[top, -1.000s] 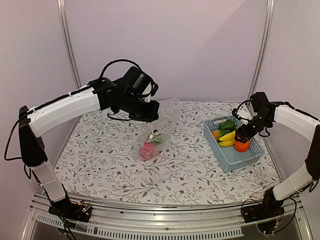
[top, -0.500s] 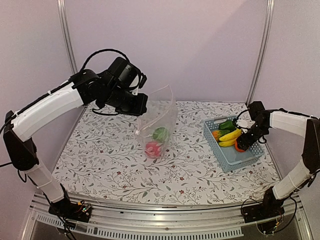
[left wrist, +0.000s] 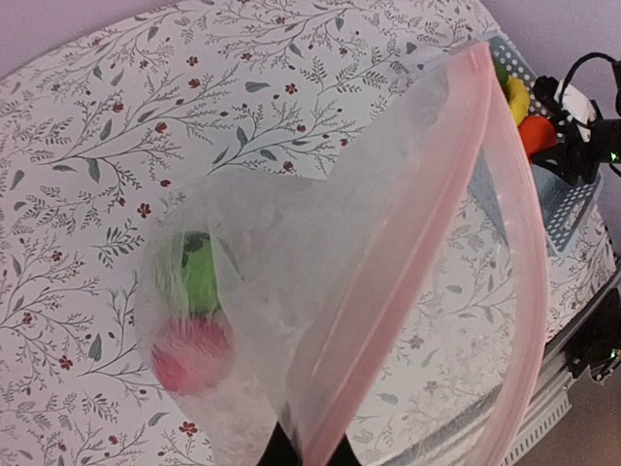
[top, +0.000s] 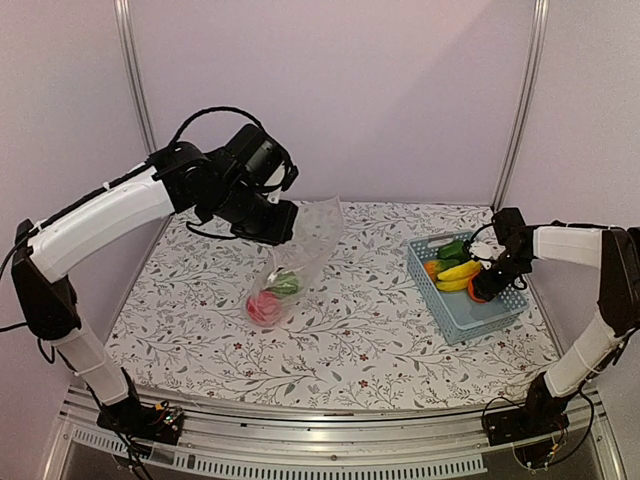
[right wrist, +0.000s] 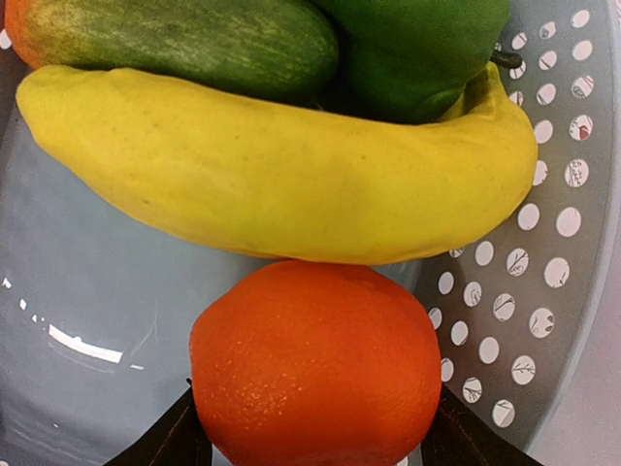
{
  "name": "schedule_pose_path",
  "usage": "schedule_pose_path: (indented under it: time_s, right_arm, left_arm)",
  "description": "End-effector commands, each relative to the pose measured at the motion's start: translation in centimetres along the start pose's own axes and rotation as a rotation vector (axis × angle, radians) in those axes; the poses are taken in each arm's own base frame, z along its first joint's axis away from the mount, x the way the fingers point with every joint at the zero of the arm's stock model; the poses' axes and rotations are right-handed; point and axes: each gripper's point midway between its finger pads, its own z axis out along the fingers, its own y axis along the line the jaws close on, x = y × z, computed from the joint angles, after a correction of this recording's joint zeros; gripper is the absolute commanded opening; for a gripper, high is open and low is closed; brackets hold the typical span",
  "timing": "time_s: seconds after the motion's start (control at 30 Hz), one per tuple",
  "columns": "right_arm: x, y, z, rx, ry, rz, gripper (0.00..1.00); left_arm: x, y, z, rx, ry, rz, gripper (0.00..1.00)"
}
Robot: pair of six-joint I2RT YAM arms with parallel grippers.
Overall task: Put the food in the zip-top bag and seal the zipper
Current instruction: Pick up the fake fruit from the bin.
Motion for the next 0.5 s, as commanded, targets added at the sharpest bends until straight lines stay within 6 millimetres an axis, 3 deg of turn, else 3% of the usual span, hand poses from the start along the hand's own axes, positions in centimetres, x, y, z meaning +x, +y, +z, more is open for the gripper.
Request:
schedule_pose_path:
  time_s: [0.0,0.13,0.3,0.47]
  right_arm:
    - [0.2,-0.2,0.0,0.013,-0.009,0.015,0.54]
    - [-0.7,-0.2,-2.2,0.007,-0.066,0.019,0.48]
    - [-3.0,0.8,-6.6,-0.082,-0.181,0.012,0.45]
    - [-8.2,2.8,-14.6,-0.272,-0.417,-0.013,0.41]
  left_arm:
    - [0.4,-2.7,1.9,0.060,0.031,0.039,0.00]
    - [0.3,-3.5,2.4,0.078,0.032,0.044,0.00]
    - [0.5,-4.3,3.2,0.110,0.035,0.039,0.00]
    - [0.3,-4.8,3.9,0.120,0.032,0.036,0.00]
